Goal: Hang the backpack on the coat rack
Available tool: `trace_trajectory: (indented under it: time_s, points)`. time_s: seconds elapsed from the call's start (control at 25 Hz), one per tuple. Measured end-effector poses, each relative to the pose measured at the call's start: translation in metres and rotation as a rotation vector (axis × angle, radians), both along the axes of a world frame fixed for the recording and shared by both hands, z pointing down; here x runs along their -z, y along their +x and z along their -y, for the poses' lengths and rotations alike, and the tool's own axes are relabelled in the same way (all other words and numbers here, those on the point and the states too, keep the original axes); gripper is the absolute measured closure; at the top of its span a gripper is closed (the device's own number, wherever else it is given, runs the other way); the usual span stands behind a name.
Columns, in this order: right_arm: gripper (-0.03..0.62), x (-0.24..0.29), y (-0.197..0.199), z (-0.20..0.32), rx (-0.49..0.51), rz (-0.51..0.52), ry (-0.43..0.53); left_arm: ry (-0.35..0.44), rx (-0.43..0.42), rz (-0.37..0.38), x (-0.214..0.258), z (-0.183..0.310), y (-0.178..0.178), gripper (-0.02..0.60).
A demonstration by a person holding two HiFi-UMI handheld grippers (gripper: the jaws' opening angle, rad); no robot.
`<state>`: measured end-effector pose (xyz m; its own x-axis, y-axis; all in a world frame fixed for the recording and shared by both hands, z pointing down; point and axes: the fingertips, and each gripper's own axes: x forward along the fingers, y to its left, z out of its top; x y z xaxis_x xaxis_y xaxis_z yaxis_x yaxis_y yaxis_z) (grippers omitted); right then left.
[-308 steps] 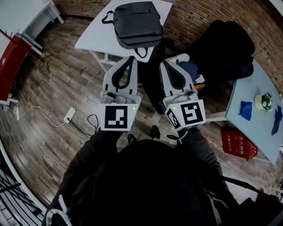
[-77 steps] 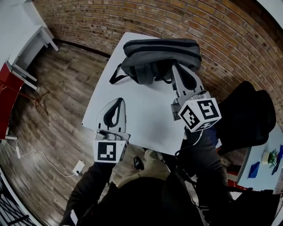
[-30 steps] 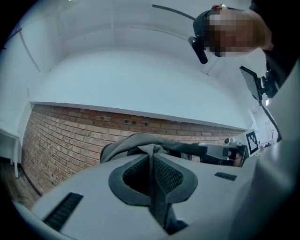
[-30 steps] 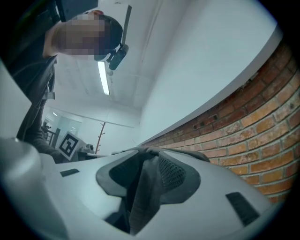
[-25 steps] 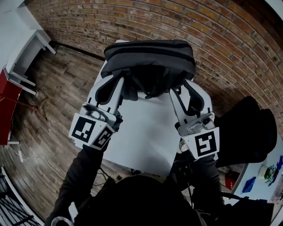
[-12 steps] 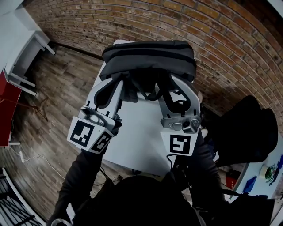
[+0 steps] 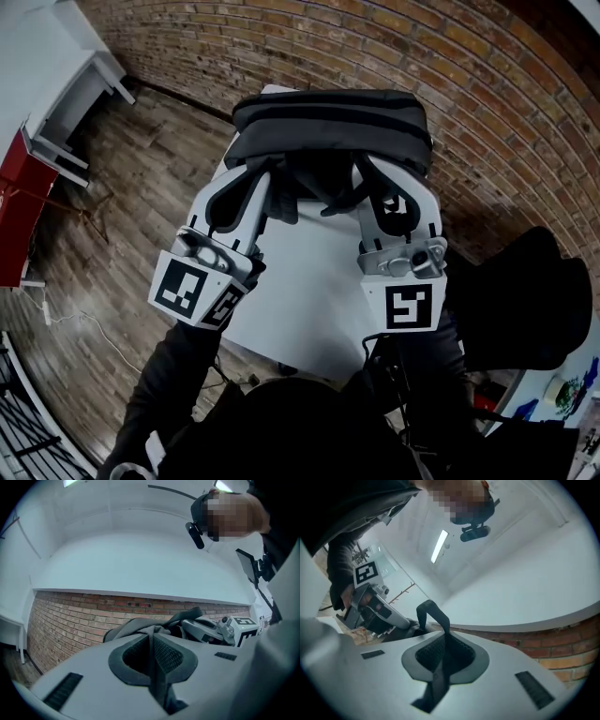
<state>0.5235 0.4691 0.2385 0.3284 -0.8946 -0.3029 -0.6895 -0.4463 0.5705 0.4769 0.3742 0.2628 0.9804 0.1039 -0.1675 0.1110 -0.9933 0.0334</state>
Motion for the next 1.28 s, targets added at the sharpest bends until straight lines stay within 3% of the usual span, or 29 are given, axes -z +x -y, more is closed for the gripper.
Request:
trace_trajectory:
  time_s: [0.28, 0.6, 0.76, 1.04, 1.28]
  points:
    - [0.574, 0.019, -0.017, 0.015, 0.119, 0.115, 0.073, 0.01, 0.087, -0.02, 0.011, 0.016, -0.024, 0.548]
    - [0.574, 0.025, -0.09, 0.068, 0.349, 0.183, 0.084, 0.029, 0.31, -0.014, 0.016, 0.056, -0.115, 0.548]
    - [0.574, 0.029, -0.151, 0.103, 0.502, 0.244, 0.077, 0.05, 0.461, -0.004, 0.023, 0.078, -0.19, 0.548]
    - [0.574, 0.038, -0.294, 0.166, 0.765, 0.397, 0.063, 0.104, 0.757, -0.013, 0.035, 0.108, -0.353, 0.548]
    - [0.574, 0.038, -0.435, 0.186, 0.921, 0.443, -0.032, 0.088, 0.918, 0.006, 0.039, 0.114, -0.498, 0.548]
